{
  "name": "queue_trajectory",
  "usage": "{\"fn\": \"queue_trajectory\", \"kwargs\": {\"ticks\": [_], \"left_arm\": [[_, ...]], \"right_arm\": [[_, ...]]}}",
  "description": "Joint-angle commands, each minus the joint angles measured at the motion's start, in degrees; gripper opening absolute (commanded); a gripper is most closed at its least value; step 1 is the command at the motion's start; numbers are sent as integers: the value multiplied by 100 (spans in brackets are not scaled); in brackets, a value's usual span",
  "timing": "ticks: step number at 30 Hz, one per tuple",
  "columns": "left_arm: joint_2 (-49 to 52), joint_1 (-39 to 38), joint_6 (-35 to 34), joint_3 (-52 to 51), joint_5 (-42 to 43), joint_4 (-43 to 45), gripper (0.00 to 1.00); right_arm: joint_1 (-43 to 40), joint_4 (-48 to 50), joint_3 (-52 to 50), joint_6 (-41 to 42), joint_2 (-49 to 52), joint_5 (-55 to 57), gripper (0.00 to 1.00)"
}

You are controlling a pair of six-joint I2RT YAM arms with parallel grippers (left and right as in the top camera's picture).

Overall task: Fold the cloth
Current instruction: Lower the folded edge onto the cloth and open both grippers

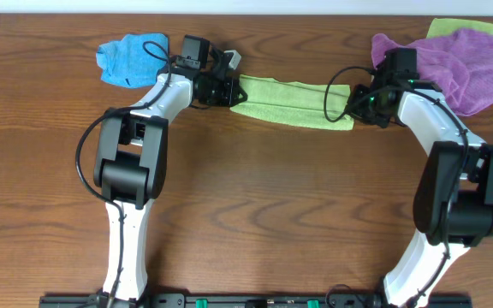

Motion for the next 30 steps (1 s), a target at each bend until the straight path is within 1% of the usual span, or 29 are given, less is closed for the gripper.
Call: {"fn": "queue_trajectory", "kwargs": {"ticks": [1, 7, 8, 9, 10, 11, 12, 13, 14, 15, 17, 20, 23, 30], "left_arm": [[-39, 107, -24, 94, -236, -81, 6], [-39, 107, -74, 94, -240, -87, 6], [-39, 109, -162, 101, -240, -85, 19], [-39, 109, -229, 116, -240, -87, 29], [-39, 118, -262, 136, -240, -105, 36], [-42, 133, -262, 155, -238, -114, 47], [-42, 149, -262, 177, -238, -116, 70], [-42, 162, -262, 201, -238, -116, 84], [-42, 181, -291, 247, -236, -136, 97], [-42, 192, -315, 299, -236, -168, 95], [-42, 212, -323, 417, -236, -302, 95], [-42, 212, -319, 616, -232, -586, 95], [-42, 212, -295, 855, -186, -887, 95], [-42, 210, -258, 1147, 352, -1108, 95]], "right_arm": [[-116, -55, 55, 109, 61, 579, 2], [-111, -9, 55, 114, 61, 575, 2], [-109, 11, 55, 114, 61, 573, 12], [-107, 20, 55, 114, 61, 573, 22], [-107, 17, 55, 114, 61, 575, 31], [-109, 11, 55, 114, 61, 573, 46], [-109, 11, 55, 109, 61, 575, 57], [-109, 26, 55, 109, 61, 575, 60], [-107, 55, 57, 107, 61, 573, 62], [-111, 72, 57, 85, 61, 575, 66], [-118, 66, 57, 63, 61, 573, 68], [-118, 59, 57, 66, 59, 570, 74], [-118, 50, 57, 68, 59, 544, 76], [-118, 70, 120, 70, 59, 354, 78]]}}
